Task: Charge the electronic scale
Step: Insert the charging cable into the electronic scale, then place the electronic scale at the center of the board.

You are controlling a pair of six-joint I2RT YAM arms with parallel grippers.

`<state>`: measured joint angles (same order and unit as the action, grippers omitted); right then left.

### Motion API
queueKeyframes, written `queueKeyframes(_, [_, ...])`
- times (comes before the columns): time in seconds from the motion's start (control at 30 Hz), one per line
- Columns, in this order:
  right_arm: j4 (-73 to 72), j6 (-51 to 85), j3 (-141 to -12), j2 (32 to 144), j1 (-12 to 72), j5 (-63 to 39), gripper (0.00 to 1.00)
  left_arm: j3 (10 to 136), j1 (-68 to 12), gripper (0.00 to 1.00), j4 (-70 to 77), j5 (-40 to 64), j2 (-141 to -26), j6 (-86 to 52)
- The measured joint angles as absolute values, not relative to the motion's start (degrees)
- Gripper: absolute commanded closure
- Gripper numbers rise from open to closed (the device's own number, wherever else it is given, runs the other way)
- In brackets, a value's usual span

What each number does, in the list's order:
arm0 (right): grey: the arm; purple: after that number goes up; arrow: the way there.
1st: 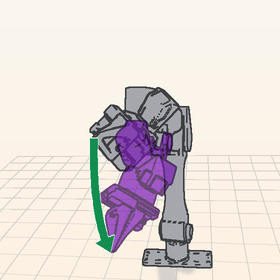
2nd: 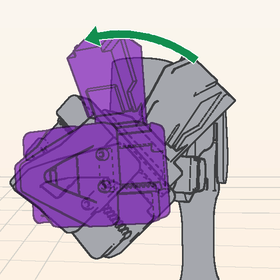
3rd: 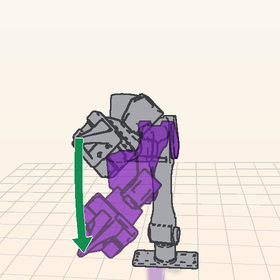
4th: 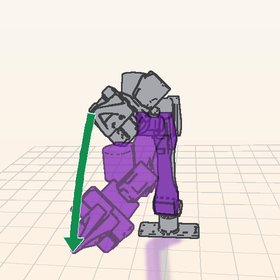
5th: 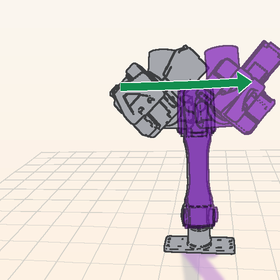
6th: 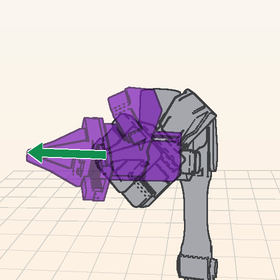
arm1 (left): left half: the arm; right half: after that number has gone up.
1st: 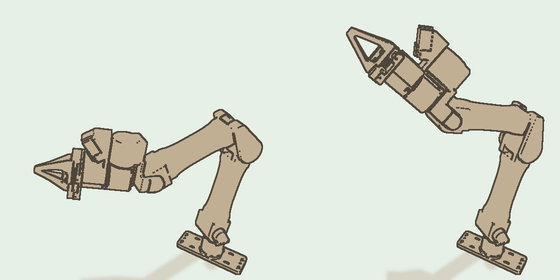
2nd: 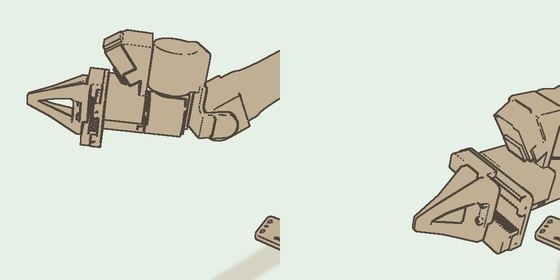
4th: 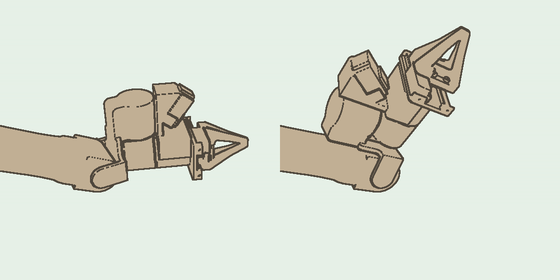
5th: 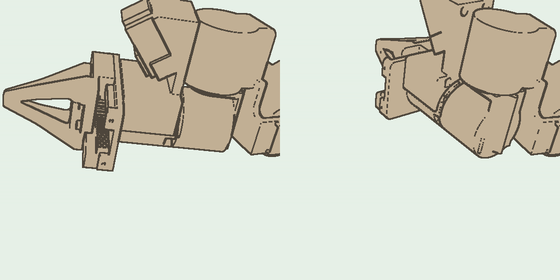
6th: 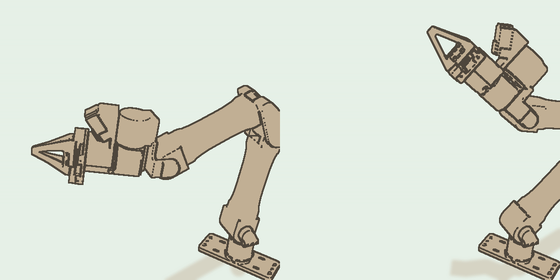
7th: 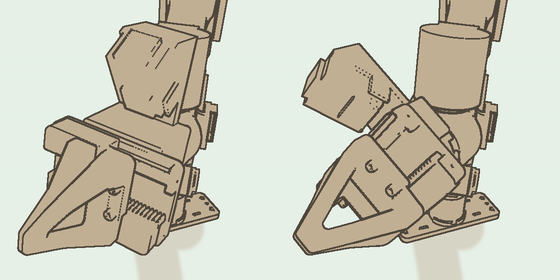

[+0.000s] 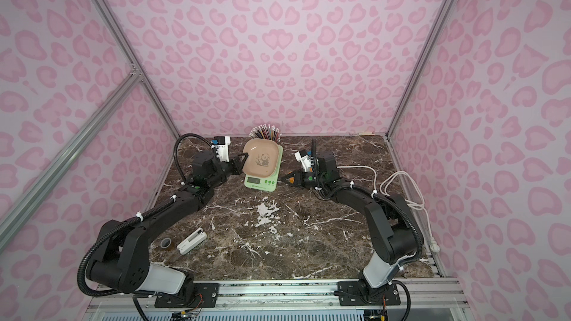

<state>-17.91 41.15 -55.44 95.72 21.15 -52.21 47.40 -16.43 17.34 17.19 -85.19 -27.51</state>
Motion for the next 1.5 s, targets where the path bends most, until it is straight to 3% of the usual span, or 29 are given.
queueKeyframes(0.23, [-17.1, 40.9, -55.5, 94.1, 20.6, -50.7, 0.72, 47.4, -16.6, 0.96, 17.3, 17.1, -85.5, -27.8])
queueKeyframes(0.77, [-12.4, 37.6, -55.9, 88.6, 16.7, -47.4, 0.60, 47.2, -17.7, 0.96, 13.9, 16.0, -85.7, -29.2])
queueKeyframes(1.13, [-6.3, 32.1, -57.7, 83.3, 9.5, -41.8, 0.63, 45.6, -24.6, 0.96, 3.7, 5.8, -82.4, -37.5])
queueKeyframes(1.5, [-4.5, 31.1, -58.0, 83.3, 8.4, -41.6, 0.66, 45.7, -29.7, 0.96, -2.2, -1.9, -84.0, -43.0])
